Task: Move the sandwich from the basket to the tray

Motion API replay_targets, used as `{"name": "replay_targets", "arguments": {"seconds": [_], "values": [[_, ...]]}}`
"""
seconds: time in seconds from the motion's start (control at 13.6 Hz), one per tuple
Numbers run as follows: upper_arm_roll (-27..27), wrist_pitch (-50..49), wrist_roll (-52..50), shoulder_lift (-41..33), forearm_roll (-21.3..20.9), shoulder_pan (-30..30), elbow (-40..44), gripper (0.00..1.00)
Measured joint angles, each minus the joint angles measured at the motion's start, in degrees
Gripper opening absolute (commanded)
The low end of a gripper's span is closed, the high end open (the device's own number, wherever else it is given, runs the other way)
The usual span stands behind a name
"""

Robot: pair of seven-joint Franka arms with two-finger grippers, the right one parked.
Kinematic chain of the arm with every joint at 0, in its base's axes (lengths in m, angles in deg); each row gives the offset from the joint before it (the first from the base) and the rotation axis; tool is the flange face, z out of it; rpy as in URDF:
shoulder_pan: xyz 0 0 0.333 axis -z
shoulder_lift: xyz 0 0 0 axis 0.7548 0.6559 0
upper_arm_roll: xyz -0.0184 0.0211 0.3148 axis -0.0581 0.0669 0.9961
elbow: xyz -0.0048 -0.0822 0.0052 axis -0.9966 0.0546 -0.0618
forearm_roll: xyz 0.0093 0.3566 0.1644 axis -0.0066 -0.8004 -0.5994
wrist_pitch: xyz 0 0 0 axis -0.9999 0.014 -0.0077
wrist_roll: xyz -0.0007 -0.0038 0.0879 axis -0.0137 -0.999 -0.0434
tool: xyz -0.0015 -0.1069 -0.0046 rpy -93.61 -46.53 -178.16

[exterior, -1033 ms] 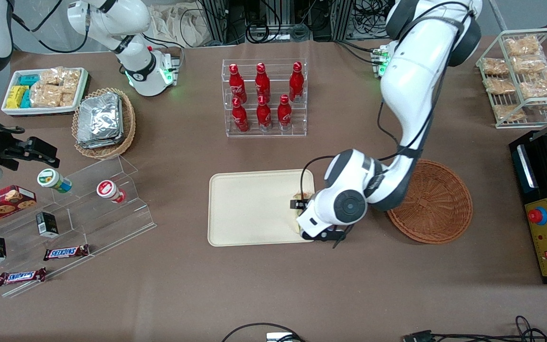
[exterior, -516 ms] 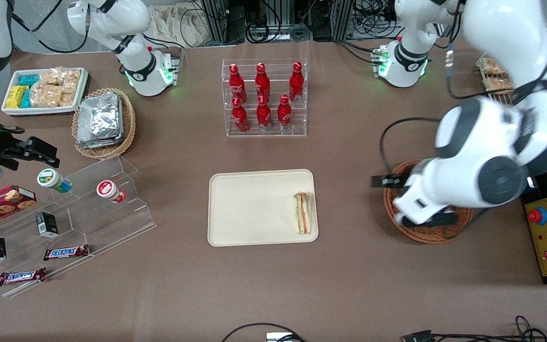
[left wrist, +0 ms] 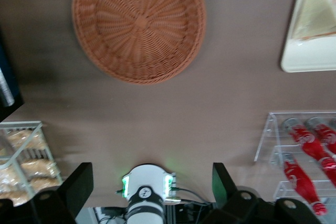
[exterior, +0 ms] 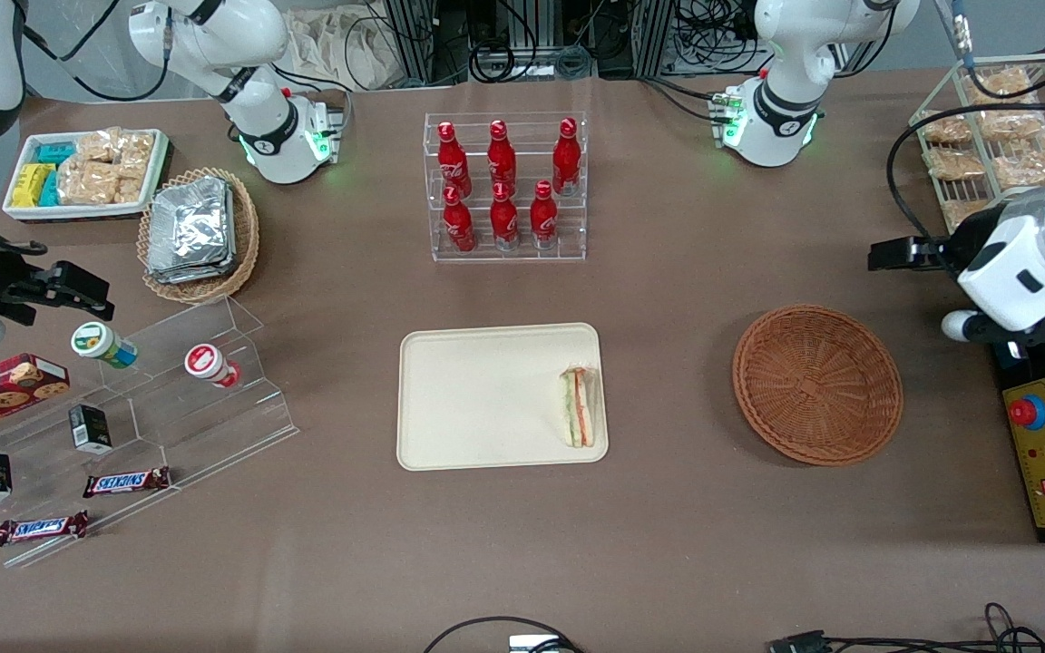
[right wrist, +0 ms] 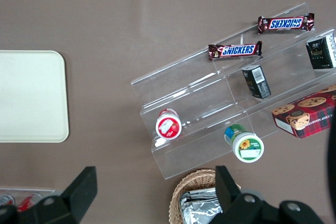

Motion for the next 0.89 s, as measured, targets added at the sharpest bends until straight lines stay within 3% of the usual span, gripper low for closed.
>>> {"name": "replay_targets", "arguments": {"seconds": [0.3, 0.59, 0.89], "values": [[-0.86, 6.49, 0.53, -2.55, -0.92, 0.20, -7.04, 1.00], [-0.84, 18.84, 0.89, -11.60, -1.05, 0.19, -21.28, 1.00], [-0.80, 20.41, 1.15, -14.74, -1.14, 0.19, -24.83, 1.00]]}}
